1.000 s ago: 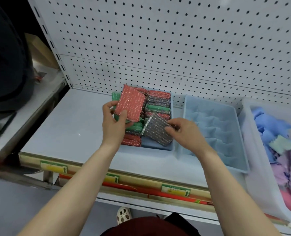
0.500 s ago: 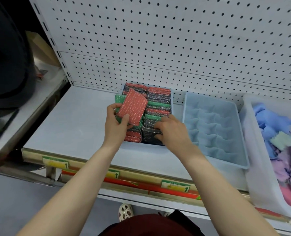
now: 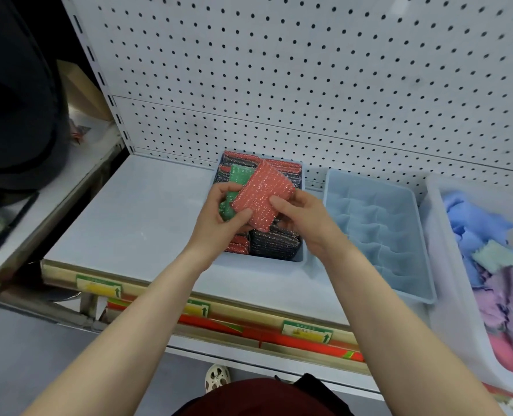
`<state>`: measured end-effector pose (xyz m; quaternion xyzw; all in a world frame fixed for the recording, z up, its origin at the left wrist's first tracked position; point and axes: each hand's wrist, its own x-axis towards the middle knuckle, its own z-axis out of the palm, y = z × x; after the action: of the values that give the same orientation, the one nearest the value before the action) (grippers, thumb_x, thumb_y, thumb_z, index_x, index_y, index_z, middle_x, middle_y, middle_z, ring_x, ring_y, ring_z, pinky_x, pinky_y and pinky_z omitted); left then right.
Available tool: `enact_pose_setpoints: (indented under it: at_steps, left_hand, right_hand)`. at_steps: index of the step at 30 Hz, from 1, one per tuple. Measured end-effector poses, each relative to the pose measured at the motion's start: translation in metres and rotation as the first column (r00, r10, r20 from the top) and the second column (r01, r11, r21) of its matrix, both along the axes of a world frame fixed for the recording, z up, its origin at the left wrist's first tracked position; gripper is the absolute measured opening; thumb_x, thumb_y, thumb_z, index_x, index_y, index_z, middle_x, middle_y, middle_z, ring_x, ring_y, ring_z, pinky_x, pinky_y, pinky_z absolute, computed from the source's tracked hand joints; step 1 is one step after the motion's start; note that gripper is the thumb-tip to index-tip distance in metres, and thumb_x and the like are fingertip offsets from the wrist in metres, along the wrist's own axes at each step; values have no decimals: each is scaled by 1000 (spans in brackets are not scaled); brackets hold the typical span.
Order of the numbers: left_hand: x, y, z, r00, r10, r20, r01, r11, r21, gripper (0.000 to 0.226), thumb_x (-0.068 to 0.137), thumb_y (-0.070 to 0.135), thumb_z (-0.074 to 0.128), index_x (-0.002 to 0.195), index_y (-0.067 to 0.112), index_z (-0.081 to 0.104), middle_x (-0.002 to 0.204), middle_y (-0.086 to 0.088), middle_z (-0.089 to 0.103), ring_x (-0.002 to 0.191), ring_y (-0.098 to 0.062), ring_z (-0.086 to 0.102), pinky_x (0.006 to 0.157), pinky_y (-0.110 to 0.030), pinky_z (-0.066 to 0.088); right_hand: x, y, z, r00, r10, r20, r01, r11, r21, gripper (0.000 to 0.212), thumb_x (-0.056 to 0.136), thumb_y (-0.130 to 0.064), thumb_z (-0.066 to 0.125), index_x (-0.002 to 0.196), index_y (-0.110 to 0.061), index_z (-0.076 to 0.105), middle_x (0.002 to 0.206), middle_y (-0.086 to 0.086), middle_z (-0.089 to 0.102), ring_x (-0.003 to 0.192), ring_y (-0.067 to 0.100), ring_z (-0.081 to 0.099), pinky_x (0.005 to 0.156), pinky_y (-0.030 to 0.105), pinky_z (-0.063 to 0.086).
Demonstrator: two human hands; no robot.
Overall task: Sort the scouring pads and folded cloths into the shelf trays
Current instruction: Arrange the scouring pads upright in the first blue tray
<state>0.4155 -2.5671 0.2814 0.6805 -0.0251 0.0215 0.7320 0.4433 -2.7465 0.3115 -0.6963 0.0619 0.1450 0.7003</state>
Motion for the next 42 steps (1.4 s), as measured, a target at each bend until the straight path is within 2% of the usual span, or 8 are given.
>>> enact_pose_setpoints:
  at_steps: [6,10,18,25,28,31,36,42]
  left_hand:
    - [-4,11,-11,980,197,3,-195,967,164,46,91,1,59,117,37,47,130,5,51,88,-20,70,78,-32,58]
    - [-6,10,-19,980,197,37,-198,927,319,58,91,2,58,132,35,37,135,-1,47,121,-30,53,101,-48,47]
    - [-7,7,-22,975,219,47,-221,914,341,68,92,0,56,142,35,27,132,-5,50,107,-20,60,79,-27,51]
    - [-16,3,-15,989,138,44,-145,944,297,65,91,3,59,143,32,32,129,1,54,107,-11,61,86,-27,51]
    - [-23,-6,-15,994,94,60,-110,921,373,63,88,8,62,134,43,37,119,13,58,93,1,64,79,-25,52]
    - [-24,0,-18,994,42,105,-95,814,573,58,86,17,64,132,43,42,121,20,58,103,6,57,86,-20,44]
    - [-26,17,-35,981,-85,172,-90,591,802,35,89,21,68,124,24,62,125,7,59,119,-13,51,97,-20,36]
    - [-26,14,-38,978,-47,202,-132,611,780,24,87,17,71,110,20,71,117,6,62,113,-13,52,93,-18,34]
  right_hand:
    - [-14,-37,-2,991,77,106,-48,966,-253,21,88,-14,72,107,-16,64,86,3,70,67,8,64,58,20,49]
    - [-16,-41,3,858,442,261,32,463,-886,19,81,-26,78,98,-22,72,80,-8,58,76,16,56,68,28,41]
    - [-20,8,-35,663,741,108,83,70,-994,20,81,3,64,95,-11,70,92,4,60,95,26,56,67,32,39]
    - [-17,-4,-29,951,147,273,3,876,-483,34,89,-44,67,115,-22,67,95,-8,70,84,9,66,70,24,54]
    - [-20,1,-28,991,108,78,-102,992,-79,20,93,-19,66,113,-18,65,103,0,74,87,13,70,67,27,57]
    - [-26,-9,-21,988,108,108,-96,989,-116,22,95,-10,62,116,-17,60,102,5,72,80,16,66,60,27,55]
    - [-34,-40,-7,831,479,284,12,495,-869,7,92,-20,64,95,-19,57,78,0,64,75,26,57,64,37,44]
    - [-35,-1,-4,724,686,76,59,48,-997,26,86,4,54,102,-13,64,84,8,61,93,31,58,64,35,37]
